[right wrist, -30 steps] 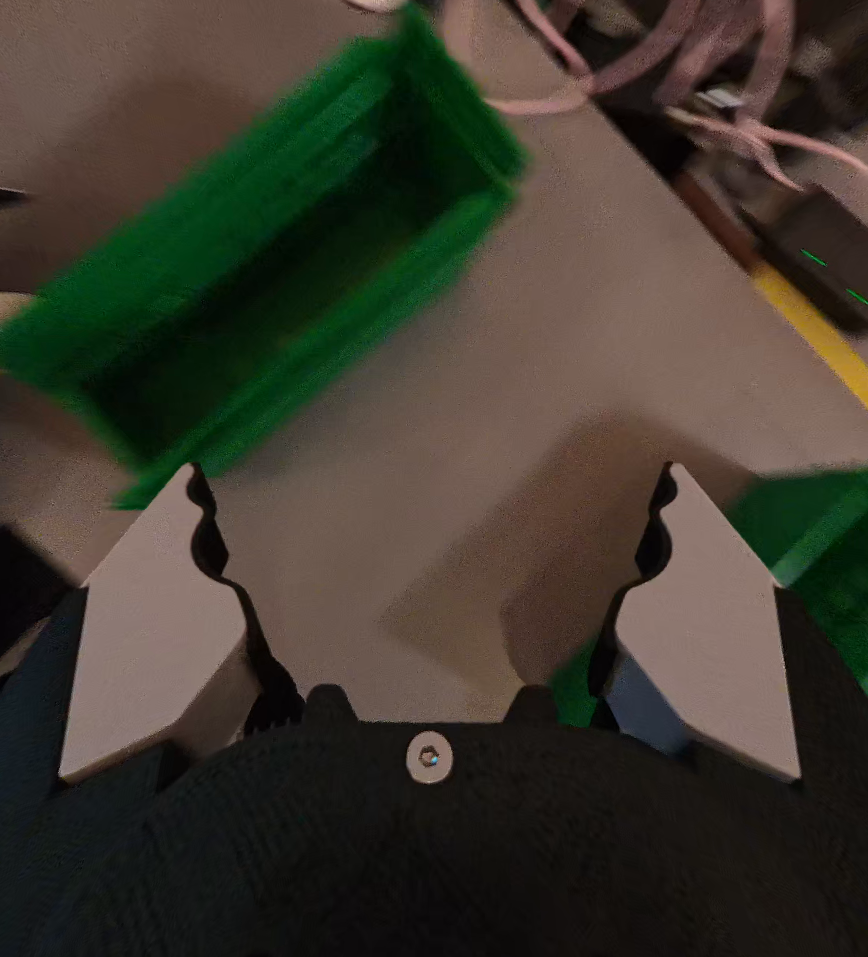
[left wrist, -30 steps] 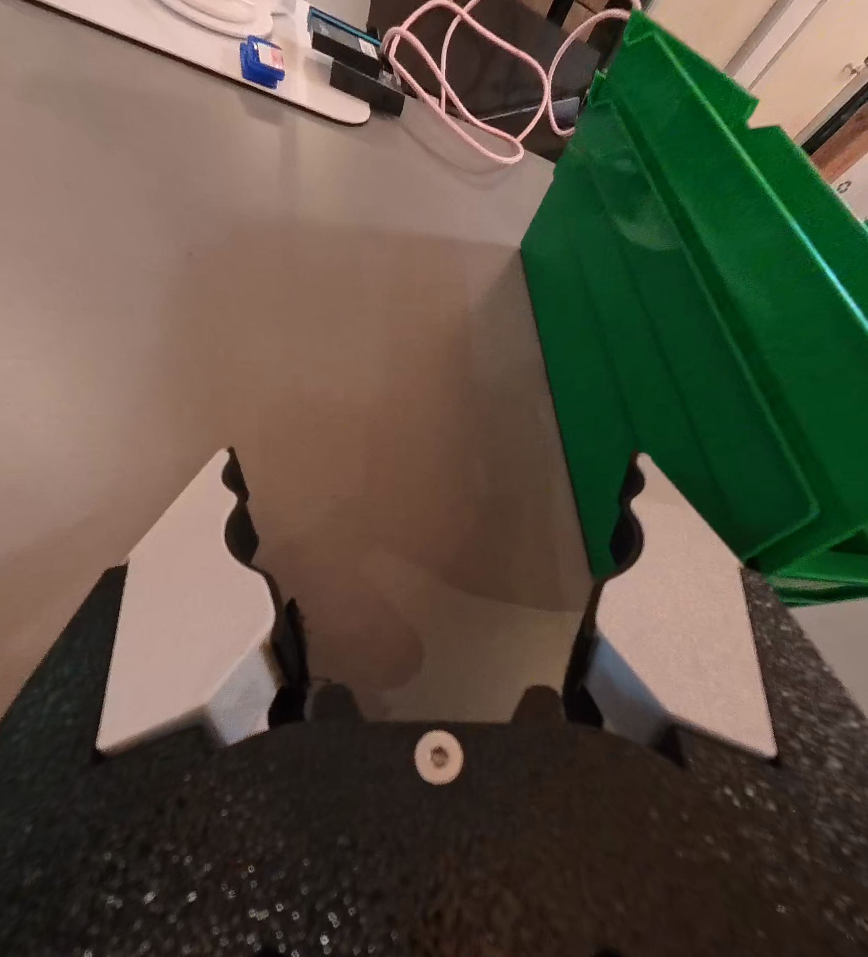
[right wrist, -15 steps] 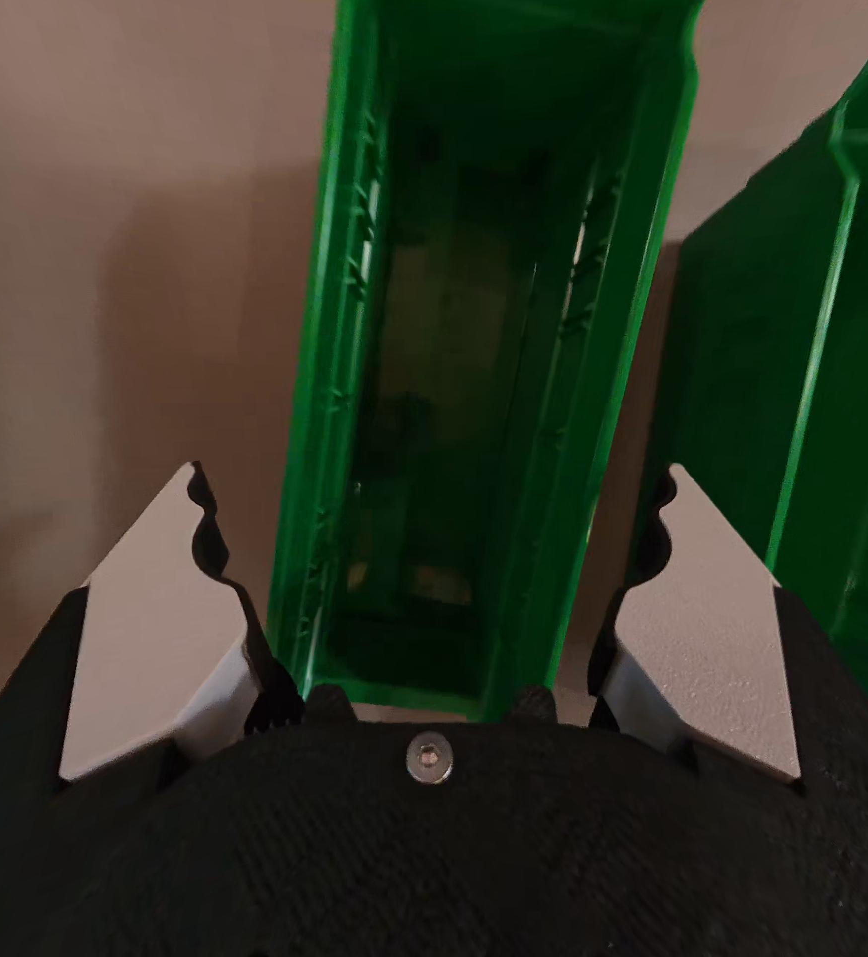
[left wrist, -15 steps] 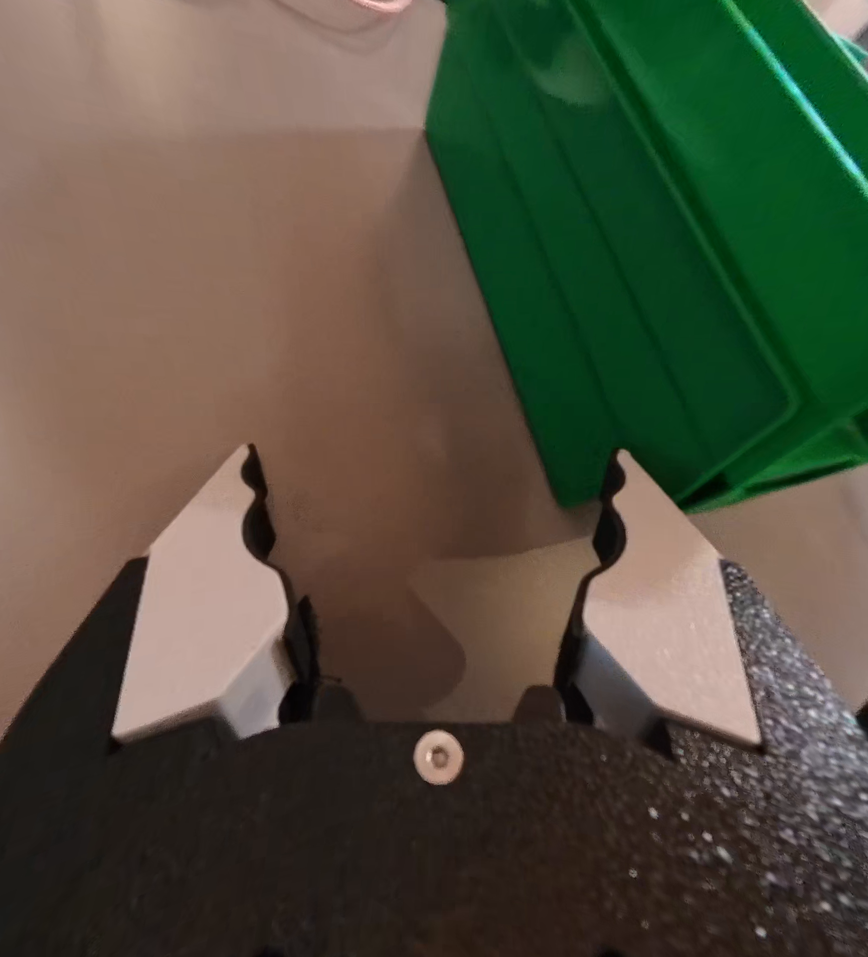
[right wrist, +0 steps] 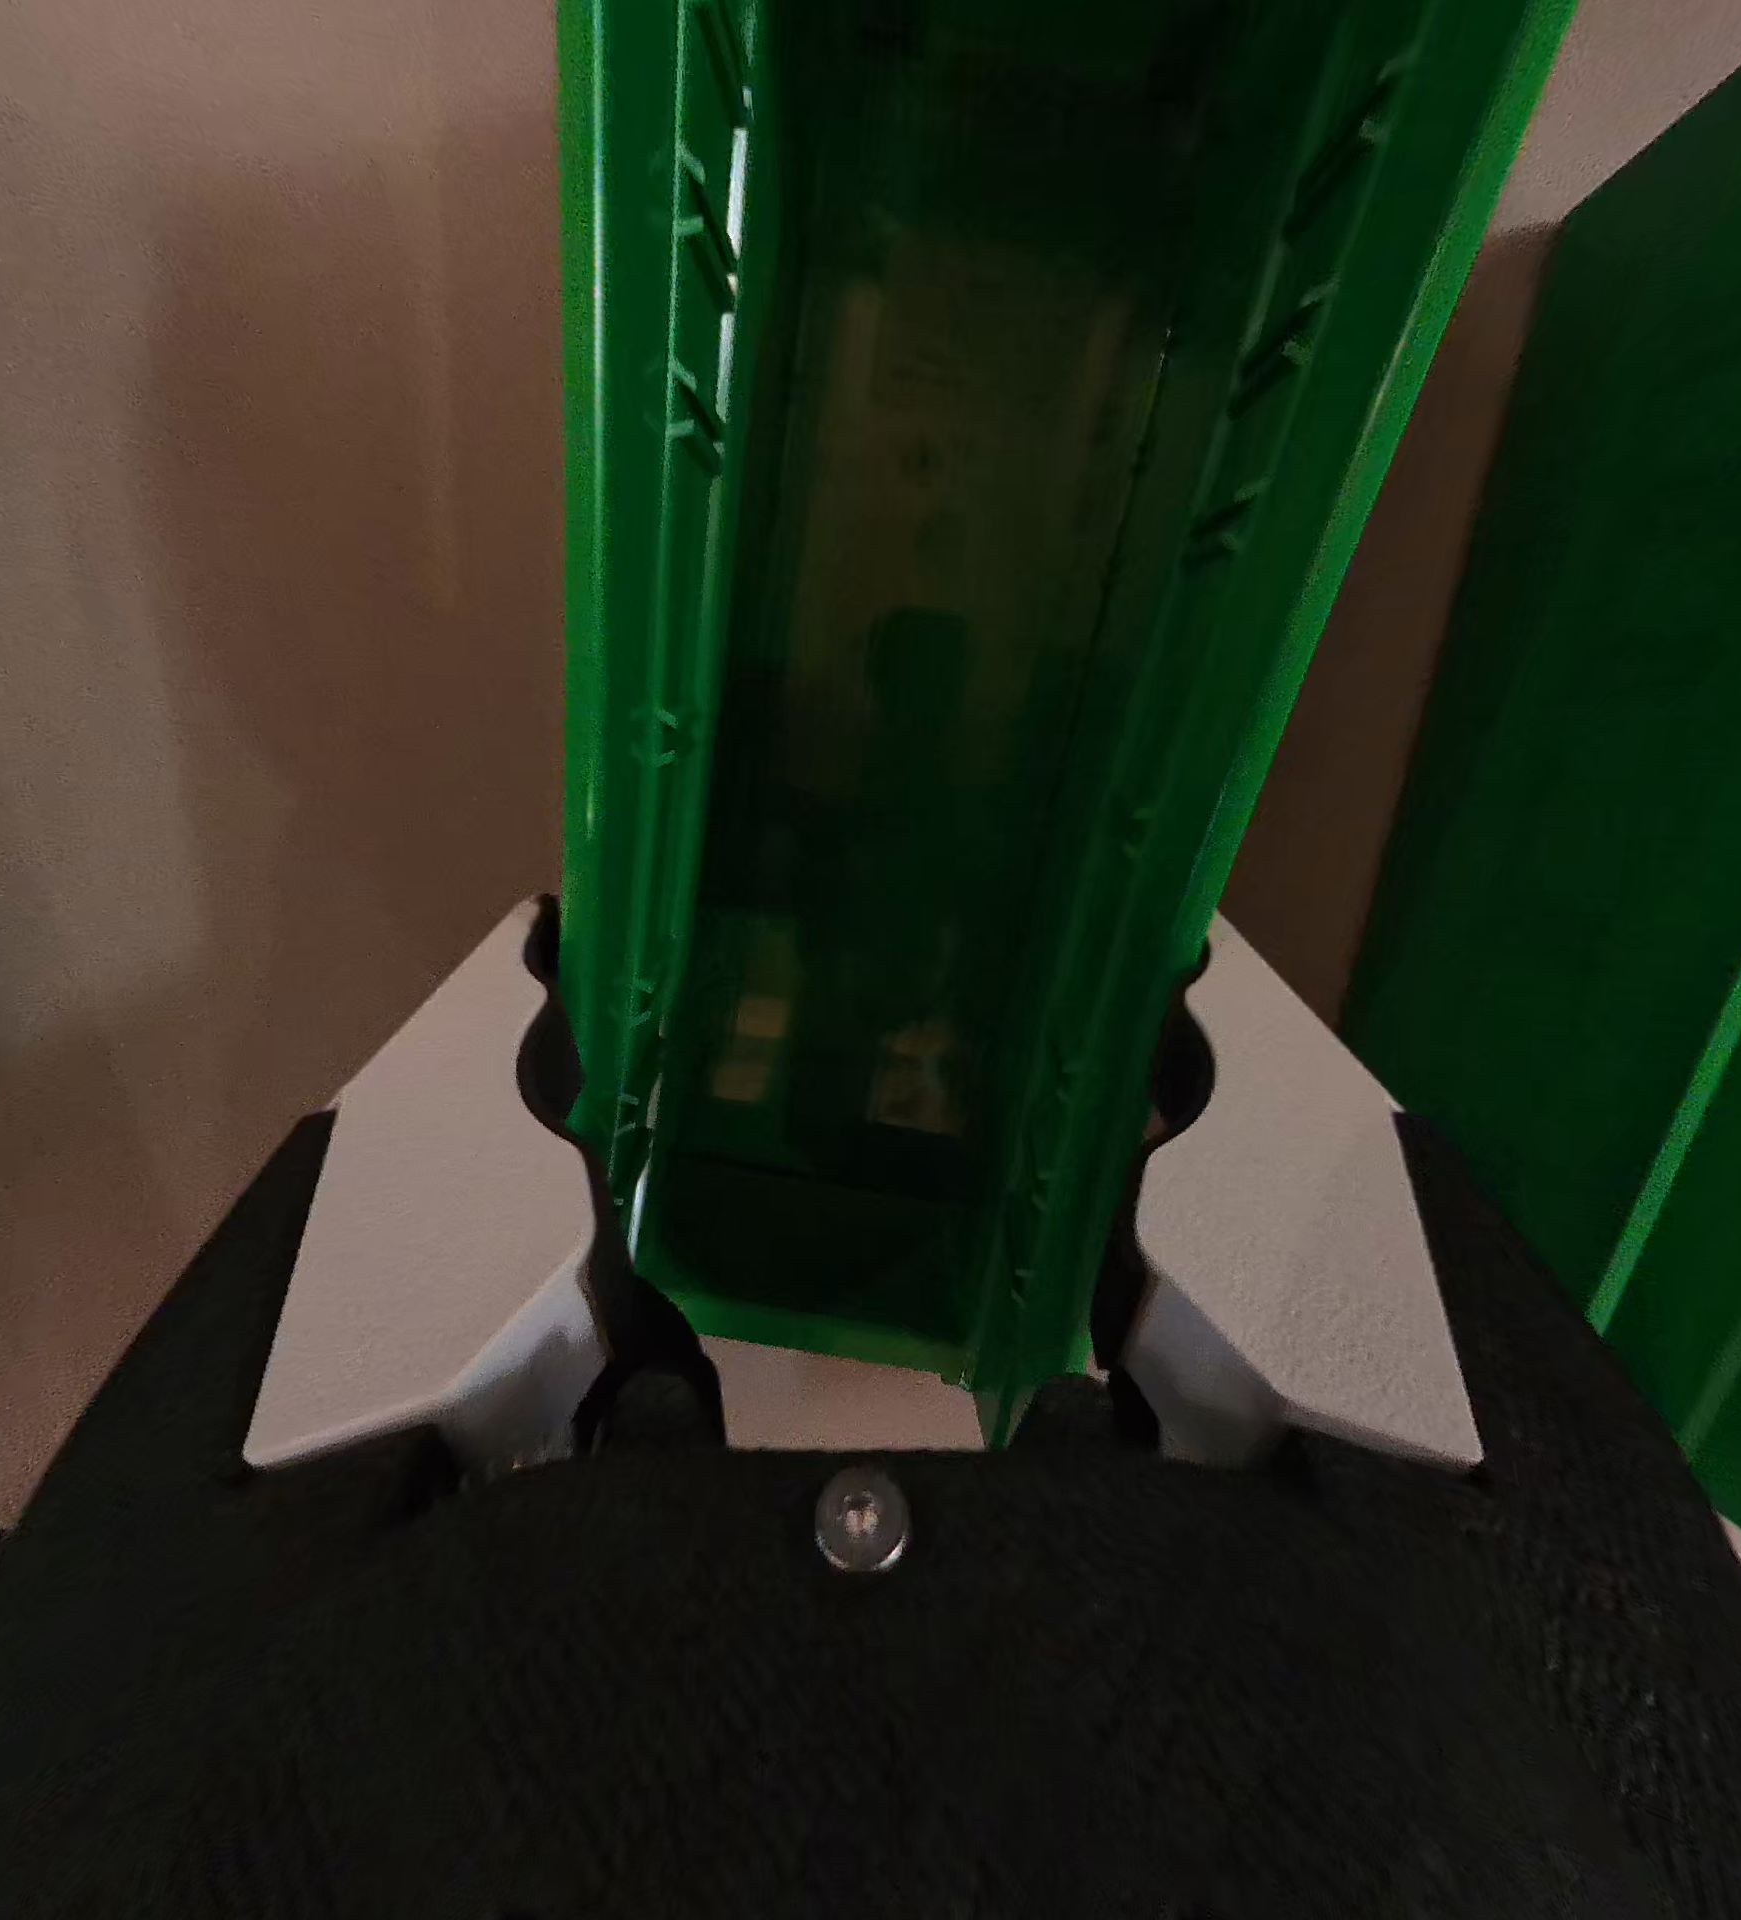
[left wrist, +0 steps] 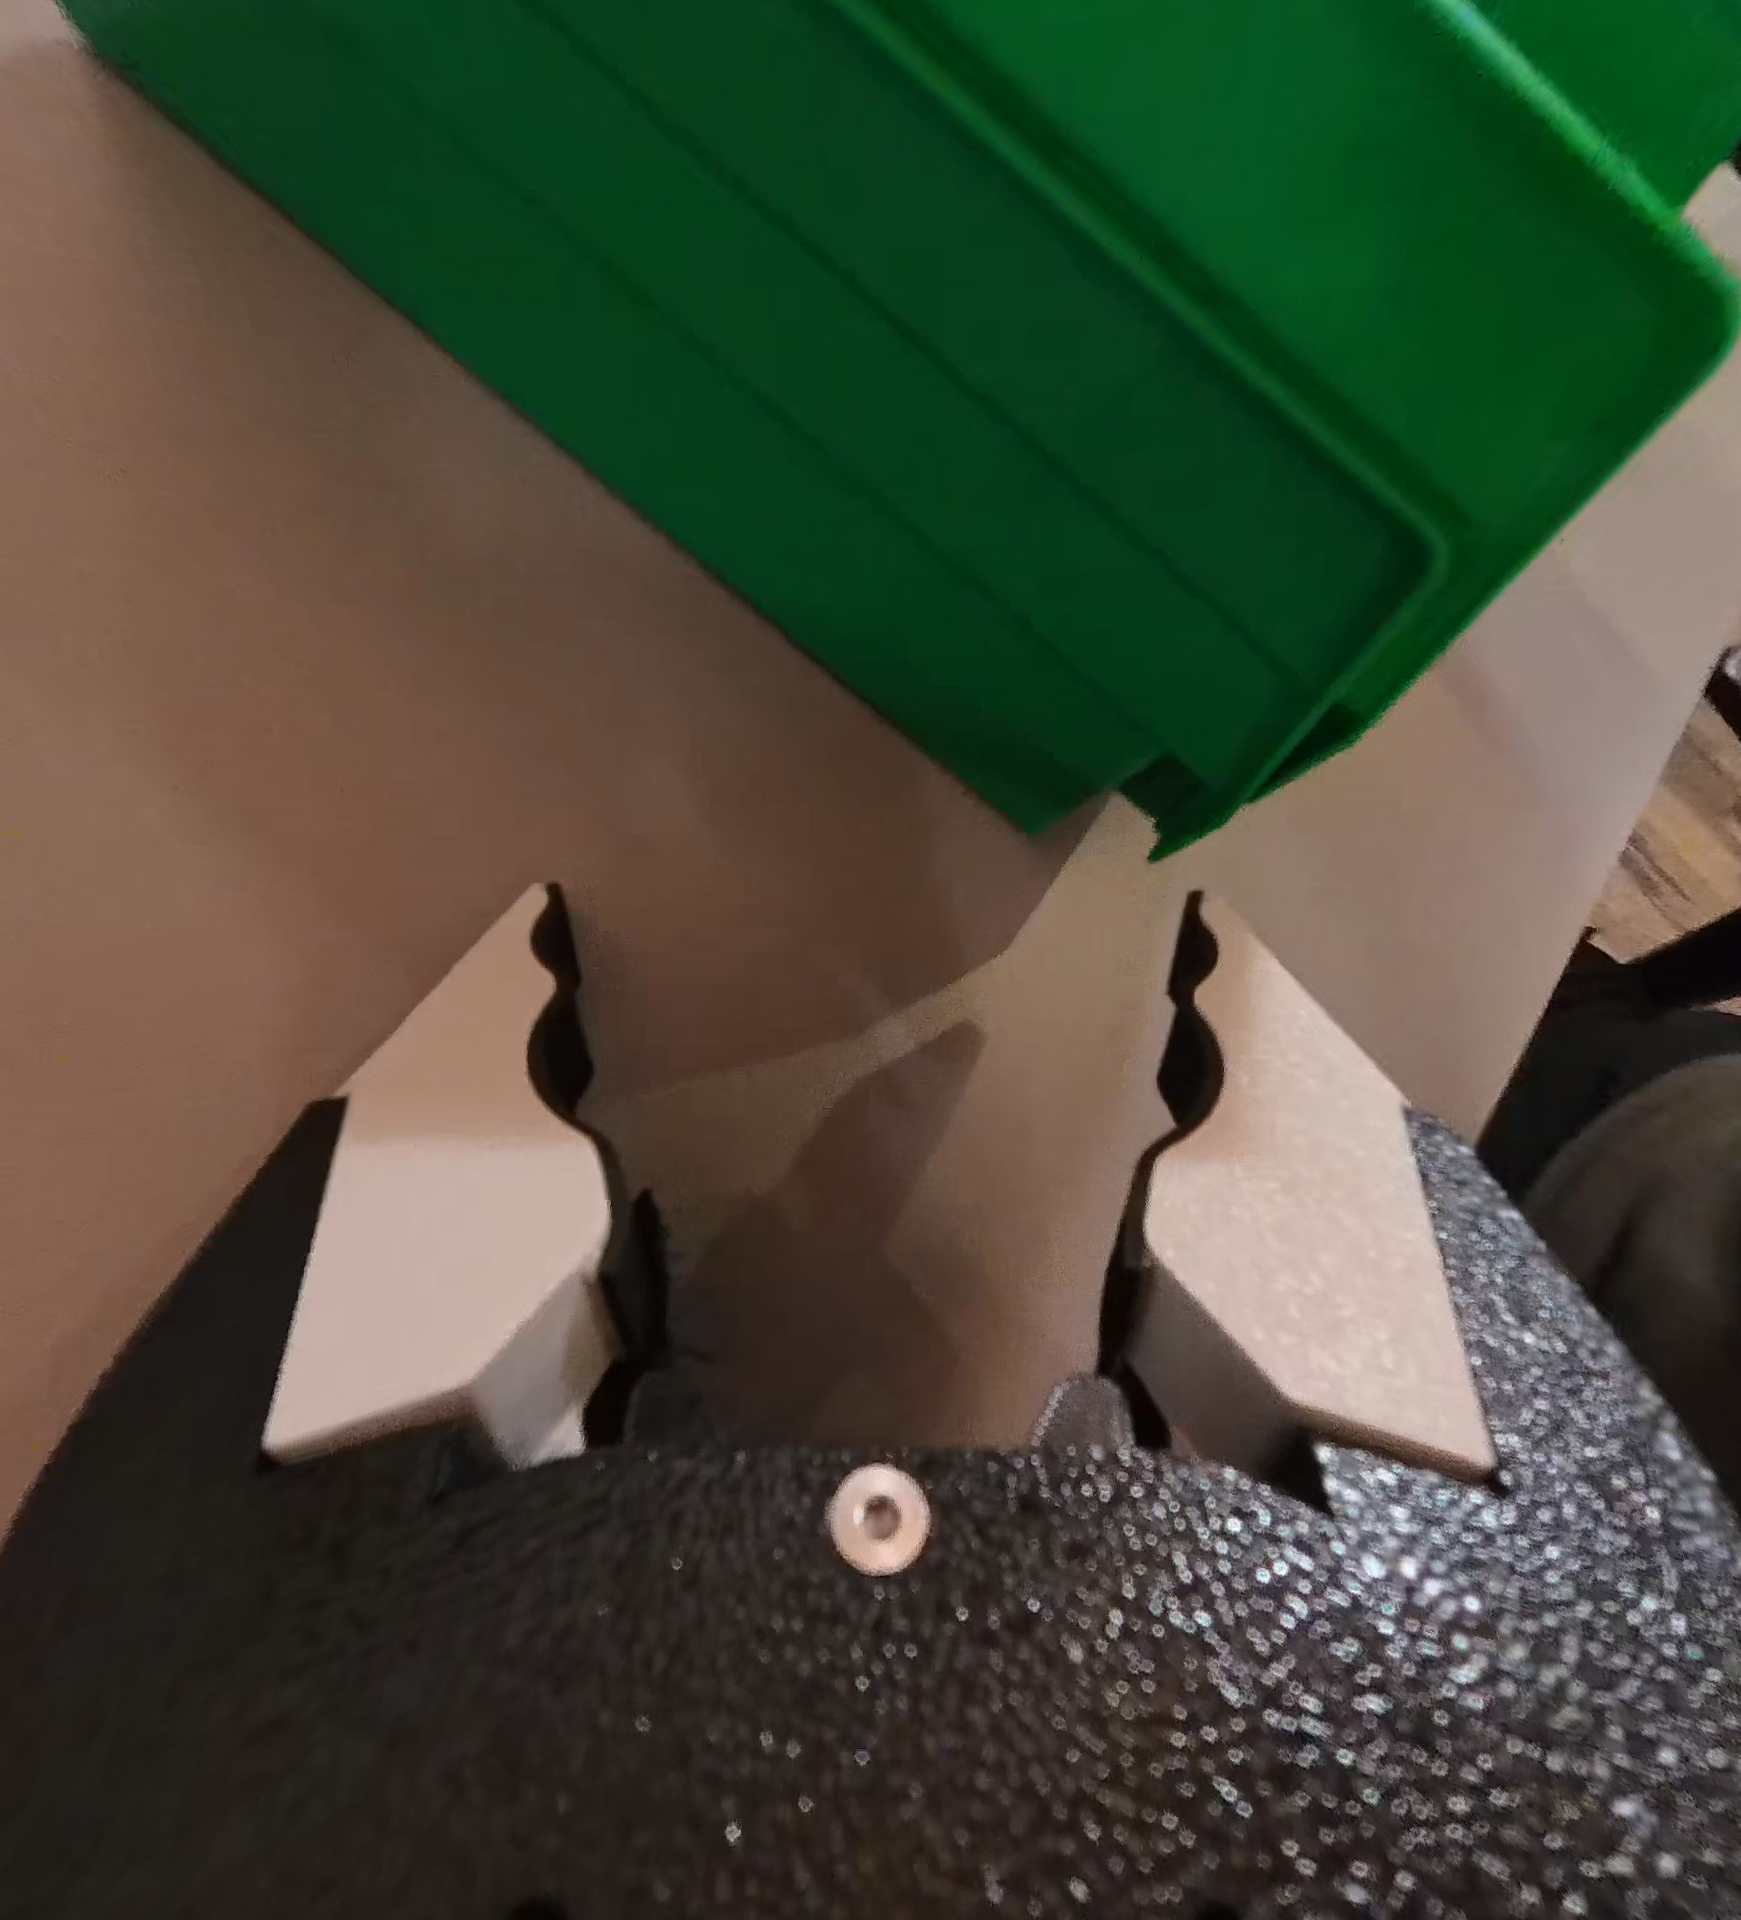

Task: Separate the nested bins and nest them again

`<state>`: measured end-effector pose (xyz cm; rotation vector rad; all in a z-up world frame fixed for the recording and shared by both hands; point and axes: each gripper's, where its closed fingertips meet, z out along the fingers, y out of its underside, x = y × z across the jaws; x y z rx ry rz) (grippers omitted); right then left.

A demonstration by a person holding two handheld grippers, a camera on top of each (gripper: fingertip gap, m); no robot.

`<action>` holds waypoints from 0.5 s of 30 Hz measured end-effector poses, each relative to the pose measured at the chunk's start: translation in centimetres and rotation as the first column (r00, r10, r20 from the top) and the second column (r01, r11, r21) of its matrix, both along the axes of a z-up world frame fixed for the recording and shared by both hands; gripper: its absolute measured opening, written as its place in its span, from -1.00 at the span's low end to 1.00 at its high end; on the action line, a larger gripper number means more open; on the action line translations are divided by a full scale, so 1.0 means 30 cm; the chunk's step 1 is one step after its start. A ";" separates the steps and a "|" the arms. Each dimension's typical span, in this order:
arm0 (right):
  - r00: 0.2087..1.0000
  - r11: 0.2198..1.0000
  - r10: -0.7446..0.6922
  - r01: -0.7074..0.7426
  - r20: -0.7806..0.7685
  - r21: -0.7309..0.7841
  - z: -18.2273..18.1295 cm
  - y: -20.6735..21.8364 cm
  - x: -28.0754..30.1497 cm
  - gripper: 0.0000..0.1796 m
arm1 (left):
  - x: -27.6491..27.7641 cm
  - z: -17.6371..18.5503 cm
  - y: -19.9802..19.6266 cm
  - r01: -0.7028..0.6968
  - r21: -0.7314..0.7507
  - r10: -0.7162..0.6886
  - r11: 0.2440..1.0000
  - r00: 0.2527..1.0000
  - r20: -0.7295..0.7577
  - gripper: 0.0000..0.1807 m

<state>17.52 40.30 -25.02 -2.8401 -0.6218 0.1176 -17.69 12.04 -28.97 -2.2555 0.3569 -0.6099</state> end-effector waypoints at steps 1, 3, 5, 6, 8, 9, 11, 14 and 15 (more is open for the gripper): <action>1.000 1.000 0.004 -0.004 0.003 -0.006 0.002 -0.010 -0.001 0.20 | -0.023 -0.001 0.000 -0.025 0.003 0.025 1.000 1.000 -0.018 0.25; 1.000 1.000 0.003 -0.003 0.006 -0.008 0.010 -0.028 -0.010 0.12 | -0.064 0.000 -0.004 -0.070 0.008 0.070 0.998 0.997 -0.029 0.26; 1.000 1.000 -0.005 0.006 -0.015 0.007 0.044 -0.037 -0.040 0.09 | -0.095 0.004 -0.007 -0.104 0.020 0.105 0.994 0.994 -0.018 0.26; 0.999 1.000 -0.007 0.007 -0.039 0.008 0.075 -0.045 -0.068 0.09 | -0.109 0.004 -0.007 -0.122 0.023 0.122 0.992 0.992 -0.010 0.26; 0.994 1.000 0.003 -0.003 -0.105 0.008 0.163 -0.067 -0.148 0.09 | -0.133 0.001 -0.006 -0.154 0.021 0.154 0.988 0.988 0.006 0.28; 0.990 1.000 0.010 -0.008 -0.140 0.014 0.221 -0.078 -0.198 0.10 | -0.132 0.007 -0.004 -0.152 0.030 0.151 0.988 0.988 0.029 0.30; 0.980 0.998 0.036 -0.027 -0.198 0.050 0.349 -0.102 -0.310 0.11 | -0.108 0.036 0.004 -0.134 0.059 0.127 0.989 0.985 0.116 0.30; 0.965 0.990 0.112 -0.089 -0.238 0.108 0.520 -0.166 -0.494 0.12 | -0.062 0.067 0.010 -0.100 0.067 0.083 0.993 0.970 0.227 0.30; 0.960 0.986 0.140 -0.114 -0.243 0.117 0.563 -0.197 -0.556 0.12 | -0.040 0.070 0.006 -0.075 0.062 0.057 0.995 0.968 0.243 0.30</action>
